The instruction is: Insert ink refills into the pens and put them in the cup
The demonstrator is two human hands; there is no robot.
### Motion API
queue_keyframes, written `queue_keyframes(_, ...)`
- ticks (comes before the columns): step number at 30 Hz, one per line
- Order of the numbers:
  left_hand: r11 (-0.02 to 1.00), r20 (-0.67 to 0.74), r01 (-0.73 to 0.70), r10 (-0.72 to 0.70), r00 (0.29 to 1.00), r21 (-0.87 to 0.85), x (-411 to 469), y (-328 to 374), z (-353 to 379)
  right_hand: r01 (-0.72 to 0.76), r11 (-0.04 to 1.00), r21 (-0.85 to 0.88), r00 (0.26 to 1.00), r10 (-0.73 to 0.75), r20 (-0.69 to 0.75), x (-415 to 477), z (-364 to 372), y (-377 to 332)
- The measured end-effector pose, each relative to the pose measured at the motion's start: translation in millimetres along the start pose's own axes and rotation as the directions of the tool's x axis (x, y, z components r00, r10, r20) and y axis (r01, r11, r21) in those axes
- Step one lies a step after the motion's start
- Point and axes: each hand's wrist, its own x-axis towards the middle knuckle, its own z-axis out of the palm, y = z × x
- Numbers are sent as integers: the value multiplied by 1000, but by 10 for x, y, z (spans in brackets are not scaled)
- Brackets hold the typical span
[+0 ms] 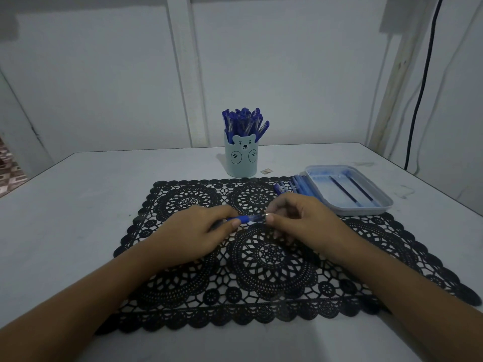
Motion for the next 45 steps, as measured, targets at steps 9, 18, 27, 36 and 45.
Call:
queue_keyframes(9,988,0,92,-93,996,128,-6,-114,-16,139,788,-599,990,-128,62,10,-132,67)
queue_keyframes(18,983,-27,32,-28,999,181,-8,-86,2,232,766,-600,972,-162,171,30,-11,82)
queue_keyframes(27,993,-42,-11,16,999,115,-7,-75,29,115,864,-490,990,-139,-11,39,-80,73)
queue_keyframes(36,996,-64,-56,61,996,69,-1,-46,53,70,991,-115,997,-73,-24,33,-3,-37)
queue_keyframes(45,983,-203,121,-92,975,137,-3,-261,46,-41,996,83,776,84,-625,147,-550,219)
